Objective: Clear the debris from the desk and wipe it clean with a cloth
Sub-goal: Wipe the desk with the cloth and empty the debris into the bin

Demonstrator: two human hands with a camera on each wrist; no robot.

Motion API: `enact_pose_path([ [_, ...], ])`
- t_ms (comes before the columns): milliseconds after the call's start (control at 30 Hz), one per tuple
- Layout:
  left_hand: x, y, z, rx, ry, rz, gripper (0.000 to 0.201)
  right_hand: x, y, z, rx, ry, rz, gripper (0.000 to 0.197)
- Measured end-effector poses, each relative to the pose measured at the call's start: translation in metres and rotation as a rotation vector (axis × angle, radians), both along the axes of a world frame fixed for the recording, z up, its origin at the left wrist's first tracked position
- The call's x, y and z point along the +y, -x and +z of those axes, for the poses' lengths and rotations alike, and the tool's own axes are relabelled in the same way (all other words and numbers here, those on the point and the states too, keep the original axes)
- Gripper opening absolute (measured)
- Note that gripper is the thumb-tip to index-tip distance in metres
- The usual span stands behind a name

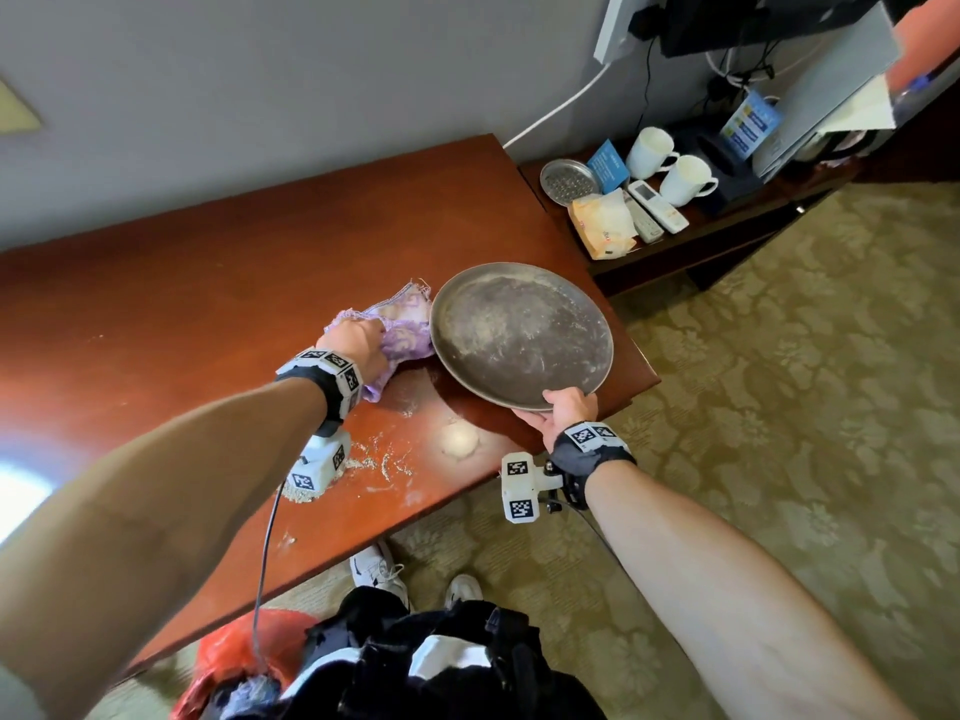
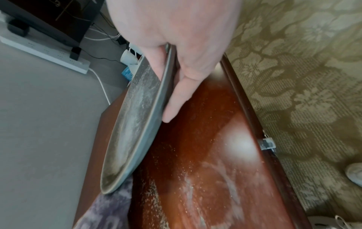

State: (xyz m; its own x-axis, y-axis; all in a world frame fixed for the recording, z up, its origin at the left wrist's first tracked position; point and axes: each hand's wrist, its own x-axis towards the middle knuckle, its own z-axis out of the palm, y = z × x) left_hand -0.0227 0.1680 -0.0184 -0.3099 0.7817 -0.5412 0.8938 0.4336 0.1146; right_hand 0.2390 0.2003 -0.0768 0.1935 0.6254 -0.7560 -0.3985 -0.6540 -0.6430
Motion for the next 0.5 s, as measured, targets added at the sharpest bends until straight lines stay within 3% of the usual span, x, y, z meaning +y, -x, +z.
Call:
enact_pose_path([
  [200,-0.041,0.016,0.032,0.060,-0.069,0.145,0.033,-0.008,0.009,0.015,0.065,-0.081,0.120,0.056],
  [500,-0.132,0.043,0.042,0.111,-0.132,0.346,0.031,-0.049,0.043,0.033,0.074,-0.140,0.418,0.058],
])
